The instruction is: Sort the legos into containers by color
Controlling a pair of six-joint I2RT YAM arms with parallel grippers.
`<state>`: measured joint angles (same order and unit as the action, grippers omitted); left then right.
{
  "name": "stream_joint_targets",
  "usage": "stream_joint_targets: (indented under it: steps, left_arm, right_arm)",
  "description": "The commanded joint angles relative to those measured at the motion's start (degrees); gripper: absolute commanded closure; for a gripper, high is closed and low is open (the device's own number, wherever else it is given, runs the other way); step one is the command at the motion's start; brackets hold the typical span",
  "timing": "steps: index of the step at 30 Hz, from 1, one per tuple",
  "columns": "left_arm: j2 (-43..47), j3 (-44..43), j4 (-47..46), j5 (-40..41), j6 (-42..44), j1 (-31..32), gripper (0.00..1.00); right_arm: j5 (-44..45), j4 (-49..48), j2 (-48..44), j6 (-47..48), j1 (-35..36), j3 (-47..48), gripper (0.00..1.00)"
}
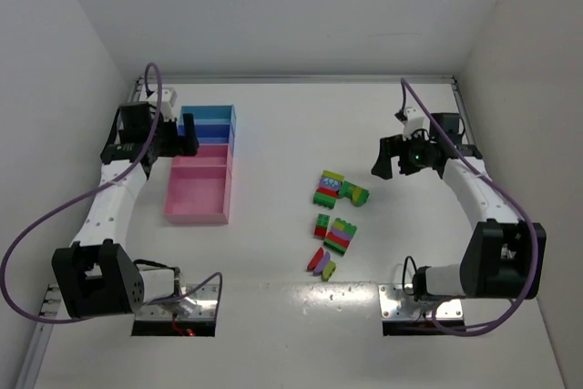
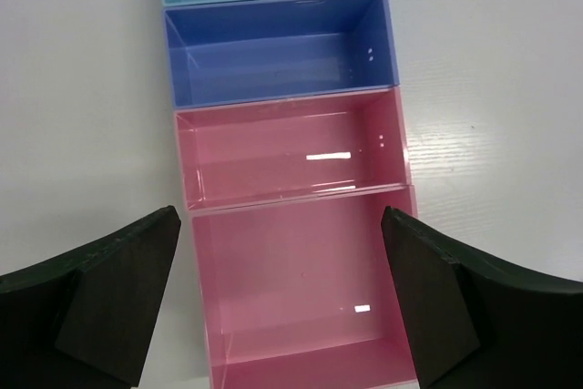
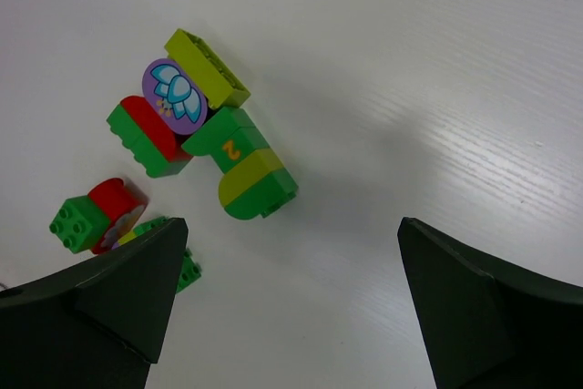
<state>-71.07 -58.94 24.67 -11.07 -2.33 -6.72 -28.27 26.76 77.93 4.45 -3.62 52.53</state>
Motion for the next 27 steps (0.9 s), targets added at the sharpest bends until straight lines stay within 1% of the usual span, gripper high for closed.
stream_joint_targets:
  steps: [1,3,7,9,10,13,14,15,16,17,18,21,23,24,27]
  left_arm:
    - [2.4,0.1,-1.2,-4.3,1.2,0.1,0.00]
    - [3.0,0.7,-1.2,-6.4,1.7,0.1,0.00]
    - [3.6,0.7,-0.6,-11.1,5.5,0.1,0.00]
    - [4.3,0.1,0.9,-11.9,8.1,0.8,0.00]
    - [5.0,0.1,0.9,-11.9,8.8,1.4,0.00]
    - [6.4,-0.5,2.1,-9.9,10.8,2.8,0.00]
    - [6.4,-0.5,2.1,-9.3,10.8,3.4,0.00]
    - [6.9,0.2,2.1,-9.3,11.5,3.9,0.00]
    - [6.9,0.2,2.1,-8.8,11.5,4.6,0.00]
    - [6.9,0.7,2.1,-8.8,11.5,4.6,0.00]
    - [6.9,0.8,2.1,-8.8,11.5,5.2,0.00]
    - [6.3,0.8,2.1,-8.8,11.5,5.8,0.00]
    - [6.3,0.8,2.1,-8.8,11.5,5.8,0.00]
    - [5.8,0.8,2.1,-8.8,11.5,5.8,0.00]
    - [5.8,1.3,2.1,-8.8,11.5,6.4,0.00]
  right_arm:
    - [-1.6,-0.7,-2.7,2.0,-0.2,-0.9,0.00]
    - [-1.6,-0.7,-2.7,2.1,-0.2,-1.4,0.00]
    - [-2.8,-0.2,-4.8,5.1,0.3,-2.1,0.00]
    - [-3.8,1.2,-5.9,9.0,0.8,-2.6,0.02]
    - [-4.6,3.6,-6.6,12.7,1.5,-2.6,0.04]
    - [-8.3,8.0,-7.2,18.5,4.0,-3.1,0.11]
    - [-8.8,9.9,-7.2,20.8,6.3,-4.0,0.13]
    - [-8.8,9.9,-7.2,21.5,7.8,-4.6,0.18]
    - [-7.7,9.0,-7.9,21.5,11.1,-6.1,0.22]
    - [-6.5,9.0,-7.9,21.5,11.2,-6.7,0.27]
    - [-4.1,8.1,-7.9,21.5,14.3,-7.3,0.31]
    - [0.1,4.8,-7.1,20.1,17.9,-9.5,0.31]
    - [3.1,2.5,-7.1,19.5,18.6,-10.4,0.31]
    - [4.3,0.2,-7.1,18.8,19.4,-11.2,0.26]
    - [8.6,-3.4,-5.9,17.3,20.7,-11.2,0.15]
